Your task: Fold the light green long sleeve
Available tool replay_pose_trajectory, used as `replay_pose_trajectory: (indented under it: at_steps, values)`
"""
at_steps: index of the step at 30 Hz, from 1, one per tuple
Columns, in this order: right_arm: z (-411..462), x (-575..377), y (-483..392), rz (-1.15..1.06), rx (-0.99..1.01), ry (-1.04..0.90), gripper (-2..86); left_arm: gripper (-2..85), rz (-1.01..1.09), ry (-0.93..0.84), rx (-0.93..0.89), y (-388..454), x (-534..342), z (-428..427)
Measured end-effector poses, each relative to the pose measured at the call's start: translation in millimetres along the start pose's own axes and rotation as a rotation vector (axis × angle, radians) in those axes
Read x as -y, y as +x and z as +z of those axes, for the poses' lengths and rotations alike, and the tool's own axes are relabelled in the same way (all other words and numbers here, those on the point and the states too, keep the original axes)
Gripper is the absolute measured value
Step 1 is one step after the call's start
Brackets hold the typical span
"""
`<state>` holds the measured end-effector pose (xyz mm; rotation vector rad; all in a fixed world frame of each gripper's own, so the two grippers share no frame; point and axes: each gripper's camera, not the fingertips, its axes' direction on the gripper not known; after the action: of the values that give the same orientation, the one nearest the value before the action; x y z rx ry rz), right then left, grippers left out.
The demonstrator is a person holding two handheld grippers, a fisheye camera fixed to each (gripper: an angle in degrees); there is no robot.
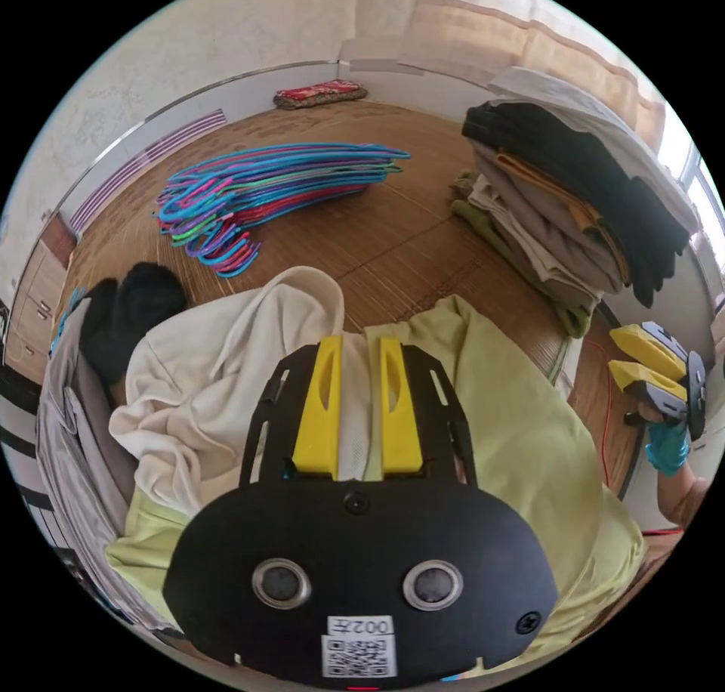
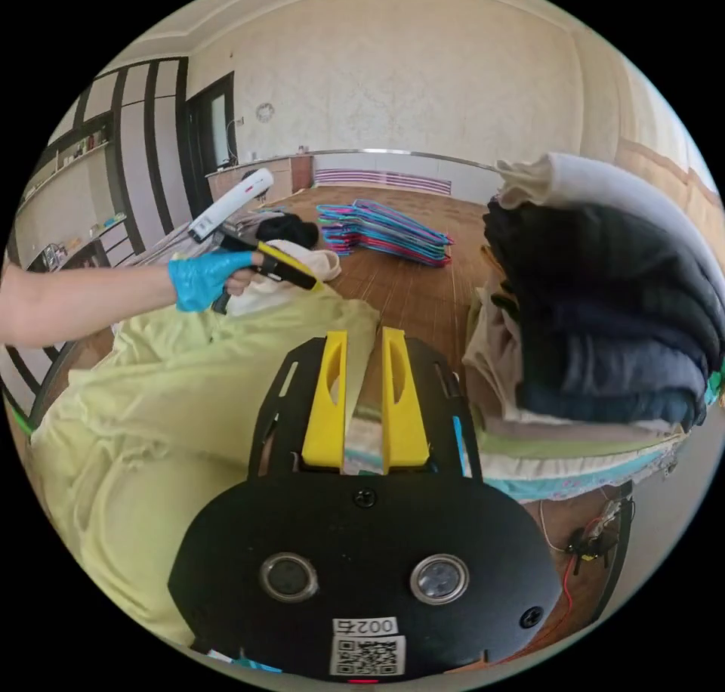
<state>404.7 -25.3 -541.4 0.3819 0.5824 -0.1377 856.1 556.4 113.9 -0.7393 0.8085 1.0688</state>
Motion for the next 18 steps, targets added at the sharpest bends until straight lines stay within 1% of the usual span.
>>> replay_pose_trajectory:
  at_steps: [3, 8, 13, 15, 18]
  values:
    - [45.2, 36.9, 0.5, 0.036, -0.004, -0.063, 8.7, 4.8, -0.029, -0.006, 0.020, -3.6, -13.3, 5.3]
    - [117.6, 86.2, 7.5, 0.113, -0.003, -0.244, 8.6, 4.4, -0.032, 0.007, 0.058, -7.1, -36.5, 4.1]
    - [156.1, 106.2, 2.9, 0.123, -0.007, -0.382, 7.0, 4.1, -0.020, 0.016, 0.069, -13.9, -61.1, 1.1]
    - [158.9, 111.1, -1.7, 0.106, -0.014, -0.379, 4.4, 4.1, -0.008, 0.015, 0.098, -17.0, -73.4, -1.1]
    - [162.1, 116.0, -11.9, 0.047, -0.091, -0.389, 2.0, 4.1, 0.003, 0.008, 0.127, -20.2, -88.3, -3.5]
